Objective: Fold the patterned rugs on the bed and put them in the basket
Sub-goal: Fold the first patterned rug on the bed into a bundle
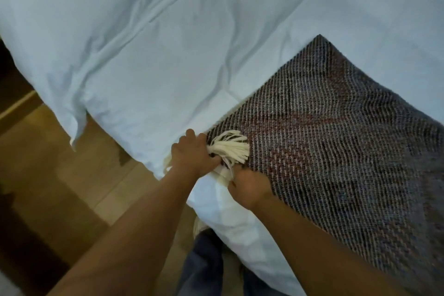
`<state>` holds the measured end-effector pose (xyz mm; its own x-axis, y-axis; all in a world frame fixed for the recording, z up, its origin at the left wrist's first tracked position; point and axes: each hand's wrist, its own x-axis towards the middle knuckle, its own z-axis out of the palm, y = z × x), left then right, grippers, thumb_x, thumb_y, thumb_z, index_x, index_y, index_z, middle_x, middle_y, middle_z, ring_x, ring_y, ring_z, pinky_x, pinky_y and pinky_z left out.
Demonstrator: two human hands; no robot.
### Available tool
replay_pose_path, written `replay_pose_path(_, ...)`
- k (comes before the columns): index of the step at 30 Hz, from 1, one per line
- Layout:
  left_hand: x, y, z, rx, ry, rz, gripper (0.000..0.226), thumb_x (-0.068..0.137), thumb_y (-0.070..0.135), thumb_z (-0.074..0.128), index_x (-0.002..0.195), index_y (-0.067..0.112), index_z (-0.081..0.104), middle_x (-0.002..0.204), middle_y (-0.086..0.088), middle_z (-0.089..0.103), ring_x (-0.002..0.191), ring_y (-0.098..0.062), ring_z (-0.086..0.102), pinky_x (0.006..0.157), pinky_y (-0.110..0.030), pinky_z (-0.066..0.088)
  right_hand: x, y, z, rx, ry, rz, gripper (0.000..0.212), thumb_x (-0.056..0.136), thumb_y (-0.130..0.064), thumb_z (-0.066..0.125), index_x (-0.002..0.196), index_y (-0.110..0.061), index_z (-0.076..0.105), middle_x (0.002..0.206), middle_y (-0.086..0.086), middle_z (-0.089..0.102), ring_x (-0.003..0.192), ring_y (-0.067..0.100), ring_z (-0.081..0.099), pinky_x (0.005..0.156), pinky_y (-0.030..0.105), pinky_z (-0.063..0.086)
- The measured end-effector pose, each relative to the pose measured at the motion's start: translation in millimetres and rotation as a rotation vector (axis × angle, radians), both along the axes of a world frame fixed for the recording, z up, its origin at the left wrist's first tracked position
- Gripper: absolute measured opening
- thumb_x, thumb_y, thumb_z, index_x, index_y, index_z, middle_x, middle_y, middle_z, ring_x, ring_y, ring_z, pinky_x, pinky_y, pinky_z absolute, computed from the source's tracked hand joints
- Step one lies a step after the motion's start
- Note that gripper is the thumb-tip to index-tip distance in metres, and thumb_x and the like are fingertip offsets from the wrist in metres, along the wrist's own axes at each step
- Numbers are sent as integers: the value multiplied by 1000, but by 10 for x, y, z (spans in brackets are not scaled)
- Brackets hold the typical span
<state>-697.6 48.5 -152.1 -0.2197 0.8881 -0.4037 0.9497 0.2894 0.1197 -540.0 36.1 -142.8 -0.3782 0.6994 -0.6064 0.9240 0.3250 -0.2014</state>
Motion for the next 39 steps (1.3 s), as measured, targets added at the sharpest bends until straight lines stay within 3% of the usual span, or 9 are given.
replay_pose_path(3,-32,11,13,41,23,-1,37,86,38,49,109,11,55,110,-11,49,98,-30,52,73,-35,35,-133,-5,6,14,48,-7,46,91,-24,41,133,-10,28,118,16,56,95,37,62,73,37,46)
replay_pose_path(6,-198,-58,29,128,-260,381,28,85,27,46,102,8,55,104,-13,56,97,-34,53,82,-40,40,-259,-10,16,-3,59,-19,50,91,-24,42,137,-12,23,127,16,48,98,37,60,75,38,45)
replay_pose_path(11,-496,-325,81,43,-671,872,54,58,48,56,92,6,63,91,-8,67,91,-29,61,85,-42,51,-474,-39,12,-22,73,-35,52,90,-19,42,137,-14,21,128,17,47,97,38,59,72,36,42)
replay_pose_path(17,-554,-454,-5,-52,-887,801,52,56,47,65,94,12,70,100,-6,70,103,-24,61,97,-44,46,-724,1,-14,12,93,-32,44,91,-27,47,126,-11,27,121,15,54,97,35,61,68,34,40)
replay_pose_path(21,-584,-422,11,-79,-914,770,37,68,40,65,87,8,67,93,-7,70,95,-23,63,88,-38,50,-844,70,-5,23,167,-52,45,90,-32,50,124,-10,31,122,12,52,99,33,60,72,36,44)
replay_pose_path(26,-880,-424,81,121,-775,848,35,93,32,46,62,17,50,71,-5,58,78,-22,54,51,-25,35,-986,115,16,169,223,0,32,94,-31,43,119,-12,36,110,11,59,89,35,63,67,37,46)
replay_pose_path(30,-992,-589,-25,-7,-498,538,36,99,30,32,103,8,60,102,-22,64,93,-34,59,72,-34,44,-1038,135,-49,133,175,26,15,98,-22,36,108,-11,41,96,12,64,81,35,63,61,35,40)
replay_pose_path(34,-936,-654,-123,-68,-195,603,46,98,38,32,122,0,45,114,-24,58,102,-38,55,81,-40,43,-1035,149,-96,74,89,65,18,92,-3,41,110,-8,43,100,12,64,87,32,64,63,34,40)
replay_pose_path(39,-762,-473,-26,61,-104,370,51,94,36,40,139,12,32,137,-14,40,122,-32,39,95,-42,36,-1125,152,-64,85,220,158,16,91,-3,39,106,-7,43,98,13,61,85,34,63,61,35,36)
